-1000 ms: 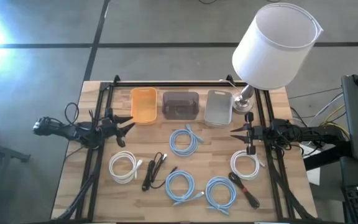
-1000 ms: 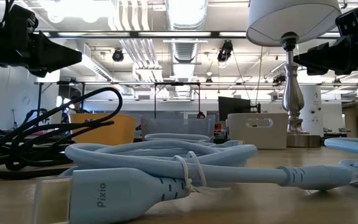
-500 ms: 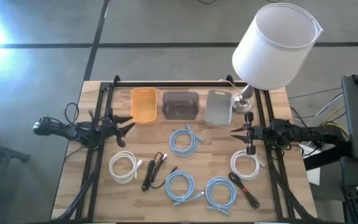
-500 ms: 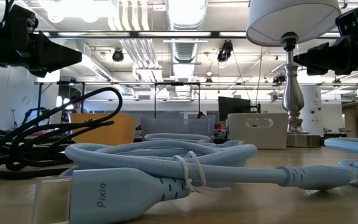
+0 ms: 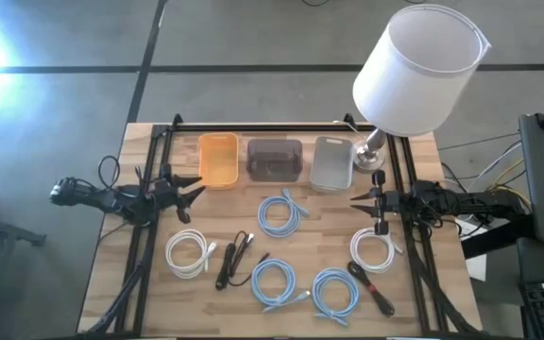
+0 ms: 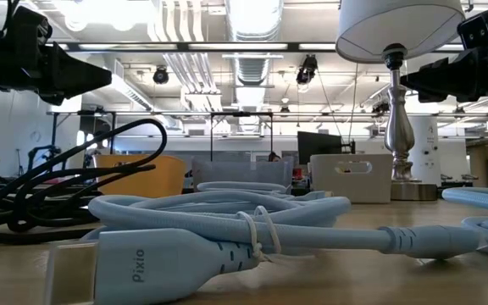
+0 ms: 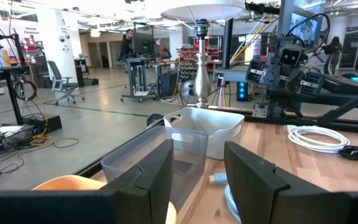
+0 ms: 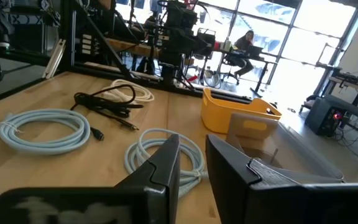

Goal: Pick & Place USB Port

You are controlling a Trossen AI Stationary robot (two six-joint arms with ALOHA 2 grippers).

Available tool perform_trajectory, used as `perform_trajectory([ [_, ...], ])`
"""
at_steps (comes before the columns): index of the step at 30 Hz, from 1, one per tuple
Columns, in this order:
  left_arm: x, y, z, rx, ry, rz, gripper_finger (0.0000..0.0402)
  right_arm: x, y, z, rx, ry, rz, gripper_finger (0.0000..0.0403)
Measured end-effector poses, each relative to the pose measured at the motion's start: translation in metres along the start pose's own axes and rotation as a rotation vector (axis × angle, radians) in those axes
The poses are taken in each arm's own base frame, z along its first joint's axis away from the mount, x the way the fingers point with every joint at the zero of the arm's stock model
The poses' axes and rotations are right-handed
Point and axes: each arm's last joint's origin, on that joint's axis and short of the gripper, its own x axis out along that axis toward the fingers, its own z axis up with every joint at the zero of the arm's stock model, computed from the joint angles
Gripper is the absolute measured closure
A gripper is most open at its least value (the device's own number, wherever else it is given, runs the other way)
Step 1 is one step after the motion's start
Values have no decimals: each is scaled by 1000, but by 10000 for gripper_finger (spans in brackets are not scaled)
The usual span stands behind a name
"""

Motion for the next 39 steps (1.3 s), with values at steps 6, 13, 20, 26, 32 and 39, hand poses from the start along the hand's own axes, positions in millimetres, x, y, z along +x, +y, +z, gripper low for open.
perform_trajectory([
  [6,0,0,0,0,0,0,254,0,0,0,0,0,0,332],
  [13,0,0,0,0,0,0,254,0,0,0,0,0,0,321],
  [20,0,0,0,0,0,0,254,0,0,0,0,0,0,322],
  [26,0,0,0,0,0,0,254,0,0,0,0,0,0,332],
  [32,0,0,0,0,0,0,254,0,0,0,0,0,0,332],
  [39,0,0,1,-1,-8,2,254,0,0,0,77,0,1,322],
])
